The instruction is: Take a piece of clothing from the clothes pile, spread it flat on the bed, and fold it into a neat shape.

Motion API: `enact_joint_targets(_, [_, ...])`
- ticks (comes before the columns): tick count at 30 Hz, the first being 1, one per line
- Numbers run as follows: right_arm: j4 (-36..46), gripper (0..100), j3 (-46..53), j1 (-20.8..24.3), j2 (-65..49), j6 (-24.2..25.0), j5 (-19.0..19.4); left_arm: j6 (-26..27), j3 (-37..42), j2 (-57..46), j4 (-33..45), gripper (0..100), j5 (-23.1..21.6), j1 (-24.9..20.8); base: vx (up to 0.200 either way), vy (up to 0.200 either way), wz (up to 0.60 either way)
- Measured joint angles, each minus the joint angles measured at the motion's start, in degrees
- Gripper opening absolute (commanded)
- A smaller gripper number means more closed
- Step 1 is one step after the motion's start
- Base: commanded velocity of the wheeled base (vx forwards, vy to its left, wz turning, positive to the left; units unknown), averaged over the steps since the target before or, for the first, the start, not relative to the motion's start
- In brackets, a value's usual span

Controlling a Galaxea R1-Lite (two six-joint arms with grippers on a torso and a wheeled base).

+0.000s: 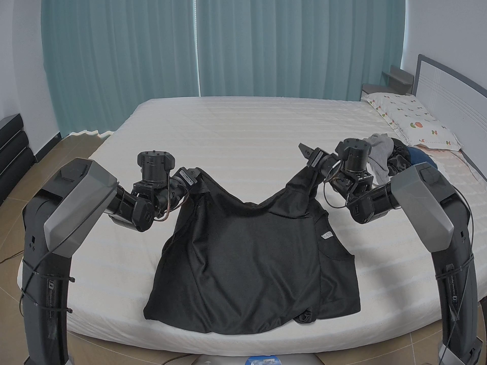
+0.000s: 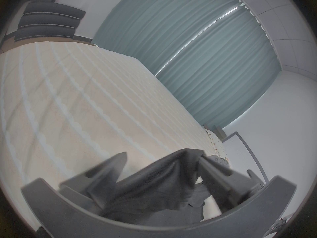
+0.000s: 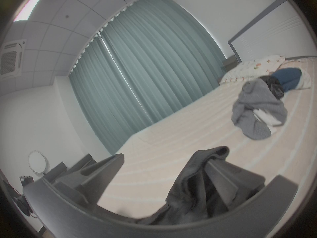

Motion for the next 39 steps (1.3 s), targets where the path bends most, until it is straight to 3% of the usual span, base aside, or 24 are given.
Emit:
enact_joint_targets(7, [5.01,100,1.34,-2.6,3.01,0.29,-2.56,0.55,0.05,3.19,1.67,100,2.04,2.1,0.0,0.0,0.0])
enact_joint_targets(15, [6.47,100,5.92,-4.17,3.36,1.72,-2.33,0.66,1.23,3.46,10.25,100,0.96,4.46,0.0,0.0,0.0])
enact_joint_targets(23, [7.18,100,14.49,-5.84,-2.97,10.02,3.05,1.01,8.79,-2.46,10.2,100,-6.85,7.06,0.0,0.0,0.0])
enact_joint_targets(26, [7.34,100,19.29,-6.75,-6.63,15.38,4.43,1.04,13.28,-5.92,9.46,100,-9.78,8.06,0.0,0.0,0.0])
enact_joint_targets(34, [6.83,100,31.61,-8.08,-15.1,23.21,12.15,-1.4,21.49,-12.9,5.41,100,-12.43,9.13,0.0,0.0,0.0])
enact_joint_targets(39, [5.95,100,37.12,-8.44,-17.91,24.52,13.15,-2.0,27.65,-16.1,3.3,100,-13.01,9.2,0.0,0.0,0.0])
